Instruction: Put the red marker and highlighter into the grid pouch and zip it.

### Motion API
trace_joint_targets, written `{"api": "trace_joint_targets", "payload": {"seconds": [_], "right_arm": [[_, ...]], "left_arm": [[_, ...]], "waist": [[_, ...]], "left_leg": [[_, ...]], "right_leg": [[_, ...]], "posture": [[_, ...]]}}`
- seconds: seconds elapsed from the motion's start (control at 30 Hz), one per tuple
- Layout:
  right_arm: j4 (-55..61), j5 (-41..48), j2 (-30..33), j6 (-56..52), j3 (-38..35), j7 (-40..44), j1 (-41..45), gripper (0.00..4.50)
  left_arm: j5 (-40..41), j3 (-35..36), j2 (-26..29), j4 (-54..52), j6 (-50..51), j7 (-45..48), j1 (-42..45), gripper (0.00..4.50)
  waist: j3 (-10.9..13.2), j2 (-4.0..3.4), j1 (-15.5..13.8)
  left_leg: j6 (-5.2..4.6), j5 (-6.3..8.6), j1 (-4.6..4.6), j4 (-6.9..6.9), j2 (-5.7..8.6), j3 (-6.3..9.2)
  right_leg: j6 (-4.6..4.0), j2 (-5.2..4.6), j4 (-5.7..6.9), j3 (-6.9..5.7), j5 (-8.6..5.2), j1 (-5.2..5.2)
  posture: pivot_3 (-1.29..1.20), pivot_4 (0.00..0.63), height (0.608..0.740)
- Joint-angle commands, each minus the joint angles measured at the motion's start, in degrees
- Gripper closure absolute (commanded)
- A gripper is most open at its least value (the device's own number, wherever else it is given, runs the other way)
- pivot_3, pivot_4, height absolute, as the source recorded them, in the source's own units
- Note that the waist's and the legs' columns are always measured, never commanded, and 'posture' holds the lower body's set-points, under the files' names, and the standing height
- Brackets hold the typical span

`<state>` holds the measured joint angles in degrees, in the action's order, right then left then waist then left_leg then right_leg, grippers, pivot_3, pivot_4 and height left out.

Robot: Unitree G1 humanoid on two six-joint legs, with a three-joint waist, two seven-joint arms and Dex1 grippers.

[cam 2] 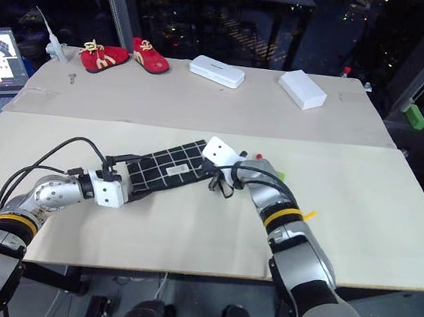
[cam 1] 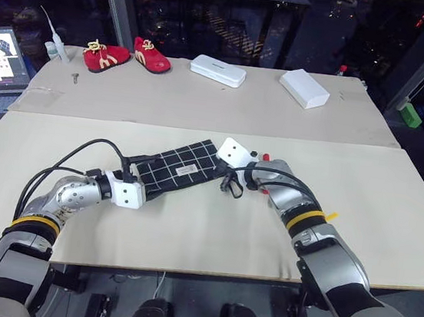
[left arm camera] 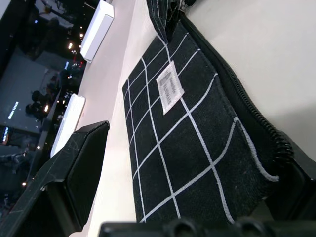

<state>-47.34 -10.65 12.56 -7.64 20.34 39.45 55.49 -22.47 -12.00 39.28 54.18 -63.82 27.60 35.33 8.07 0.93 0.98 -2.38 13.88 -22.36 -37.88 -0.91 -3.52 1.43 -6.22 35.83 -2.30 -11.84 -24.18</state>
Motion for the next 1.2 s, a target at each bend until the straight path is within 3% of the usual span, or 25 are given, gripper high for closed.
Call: {"api": "trace_joint_targets", "payload": {"seconds": [0.03, 0.27, 0.3, 0.37, 0.57, 0.6, 0.77, 0.87, 1.0, 1.2], "right_arm": [[-1.0, -0.7, 0.8, -0.2, -0.7, 0.4, -0.2, 4.5], [-0.3, -0.8, 1.3, -0.4, -0.9, 1.0, -0.8, 4.5], [-0.2, -0.7, 1.3, -0.5, -0.9, 1.4, -0.9, 4.5], [0.3, -0.5, 1.4, -0.4, -0.9, 2.2, -1.1, 4.5], [6.8, 3.9, 2.0, -4.4, -3.4, 8.5, -3.2, 2.9], [7.4, 4.8, 1.9, -5.9, -4.8, 8.0, -3.0, 2.36], [16.4, 15.4, 3.7, -18.7, -13.2, 14.1, -1.3, 0.66], [24.8, 21.7, 9.0, -26.8, -17.5, 19.2, -0.9, 0.53], [30.8, 21.0, 12.7, -29.1, -15.1, 18.9, -4.4, 0.53], [28.0, 17.1, 10.3, -28.8, -11.5, 11.7, -7.0, 0.53]], "left_arm": [[1.2, -0.4, 0.1, 0.9, -2.3, -0.8, 1.2, 1.69], [2.6, -1.3, -1.4, 1.8, -3.8, 0.4, 1.5, 4.26], [3.0, -1.3, -1.6, 1.8, -3.8, 0.6, 1.5, 4.39], [3.9, -1.4, -1.8, 1.9, -3.7, 1.3, 1.4, 4.39], [8.4, -1.8, -2.5, 1.1, -1.9, 6.3, -0.2, 4.5], [9.5, -1.6, -2.6, 0.9, -1.3, 7.2, -0.6, 4.5], [15.0, 0.5, -3.3, -1.1, 3.4, 10.0, -2.9, 4.5], [19.5, 3.5, -4.3, -3.6, 8.3, 9.8, -5.2, 4.5], [21.9, 5.4, -5.0, -8.0, 12.6, 9.7, -7.9, 4.5], [22.4, 7.0, -6.4, -12.4, 16.4, 8.7, -10.2, 4.5]], "waist": [[0.0, 0.0, 0.0], [0.0, 0.0, -0.2], [0.0, 0.0, -0.2], [0.0, 0.0, -0.2], [0.0, 0.0, -0.1], [0.0, 0.0, -0.1], [0.0, 0.0, 0.0], [0.0, -0.01, -0.1], [0.0, 0.0, -0.2], [0.0, 0.01, 0.2]], "left_leg": [[0.0, 0.0, 0.0, 0.0, 0.0, 0.0], [0.0, 0.0, -0.04, 0.0, 0.0, 0.01], [0.0, 0.0, -0.04, 0.0, 0.0, 0.01], [0.0, 0.0, -0.04, 0.0, 0.01, 0.01], [-0.04, 0.02, -0.06, 0.0, 0.01, 0.01], [-0.04, 0.03, -0.06, 0.0, 0.01, 0.0], [-0.04, 0.03, -0.08, 0.0, -0.02, 0.01], [-0.04, 0.03, -0.12, 0.0, -0.02, 0.02], [-0.1, 0.07, -0.2, 0.0, -0.01, 0.1], [-0.06, 0.05, -0.11, 0.0, -0.01, 0.01]], "right_leg": [[0.0, 0.0, 0.0, 0.0, 0.0, -0.01], [0.0, -0.03, -0.01, -0.01, 0.0, -0.02], [0.0, -0.03, -0.01, -0.01, 0.0, -0.02], [0.0, -0.03, -0.01, -0.01, 0.0, -0.02], [0.01, -0.03, -0.06, -0.03, 0.0, -0.01], [0.01, -0.04, -0.07, -0.03, 0.0, -0.02], [0.01, -0.04, -0.04, -0.03, 0.0, -0.07], [0.0, -0.06, -0.04, -0.02, 0.0, -0.1], [0.02, -0.15, -0.1, -0.14, 0.0, -0.13], [0.01, -0.15, -0.1, -0.16, 0.0, -0.16]], "posture": [[0.0, 0.15, 0.74], [0.0, 0.15, 0.74], [0.0, 0.15, 0.74], [0.0, 0.15, 0.74], [0.0, 0.15, 0.74], [0.0, 0.15, 0.74], [0.0, 0.15, 0.74], [0.0, 0.15, 0.74], [0.0, 0.15, 0.74], [0.0, 0.15, 0.74]]}}
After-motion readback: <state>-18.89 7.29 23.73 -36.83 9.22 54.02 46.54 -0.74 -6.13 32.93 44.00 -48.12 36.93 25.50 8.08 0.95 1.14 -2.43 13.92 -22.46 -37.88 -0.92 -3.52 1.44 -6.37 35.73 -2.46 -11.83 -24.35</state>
